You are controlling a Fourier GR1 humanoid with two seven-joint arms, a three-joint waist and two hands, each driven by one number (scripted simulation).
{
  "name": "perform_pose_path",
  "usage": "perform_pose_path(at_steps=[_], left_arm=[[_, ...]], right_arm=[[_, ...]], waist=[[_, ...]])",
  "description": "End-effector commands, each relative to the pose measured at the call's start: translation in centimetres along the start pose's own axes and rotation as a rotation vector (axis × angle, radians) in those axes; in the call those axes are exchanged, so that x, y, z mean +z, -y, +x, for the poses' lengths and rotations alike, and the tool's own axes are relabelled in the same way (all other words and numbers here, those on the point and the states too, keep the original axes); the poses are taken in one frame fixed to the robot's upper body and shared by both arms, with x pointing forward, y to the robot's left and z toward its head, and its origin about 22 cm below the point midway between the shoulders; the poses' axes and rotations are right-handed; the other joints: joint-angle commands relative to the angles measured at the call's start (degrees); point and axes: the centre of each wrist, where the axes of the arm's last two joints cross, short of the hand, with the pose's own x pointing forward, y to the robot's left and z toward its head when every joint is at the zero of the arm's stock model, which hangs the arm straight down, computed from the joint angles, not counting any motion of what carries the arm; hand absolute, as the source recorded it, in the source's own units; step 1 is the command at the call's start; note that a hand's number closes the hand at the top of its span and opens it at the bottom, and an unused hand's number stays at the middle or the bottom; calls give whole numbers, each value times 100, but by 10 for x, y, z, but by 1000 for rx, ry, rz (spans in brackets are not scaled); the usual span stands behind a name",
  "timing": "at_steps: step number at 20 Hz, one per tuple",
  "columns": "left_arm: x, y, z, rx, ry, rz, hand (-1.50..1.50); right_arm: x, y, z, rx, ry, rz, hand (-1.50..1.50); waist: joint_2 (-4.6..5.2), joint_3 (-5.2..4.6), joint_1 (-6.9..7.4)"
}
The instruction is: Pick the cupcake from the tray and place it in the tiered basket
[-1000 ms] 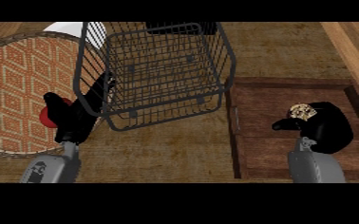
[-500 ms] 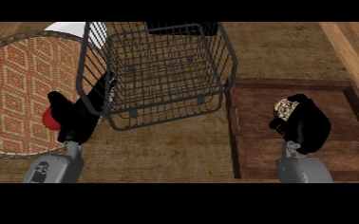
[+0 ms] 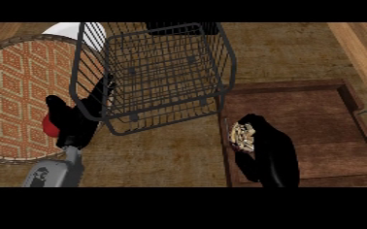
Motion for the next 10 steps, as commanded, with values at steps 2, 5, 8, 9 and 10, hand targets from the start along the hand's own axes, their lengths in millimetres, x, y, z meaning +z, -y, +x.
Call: perform_pose_path(at_steps=[2,5,8,9,10], left_arm=[[7,4,-12,15,5,-32,0],[2,-2,10,7,12,-24,0],[1,11,4,10,19,-47,0],[-11,16,2,-1,12,-37,0],[4,10,-3,0,21,-30,0]], right_arm=[[57,71,21,-189,123,-27,150],[91,114,23,-223,184,-142,150],[113,147,23,-209,243,-208,150],[113,144,34,-211,264,-211,150],[116,147,35,-205,254,-233,150]], waist=[[46,33,-43],[37,35,-39],[69,28,27],[87,25,-9],[68,30,54]])
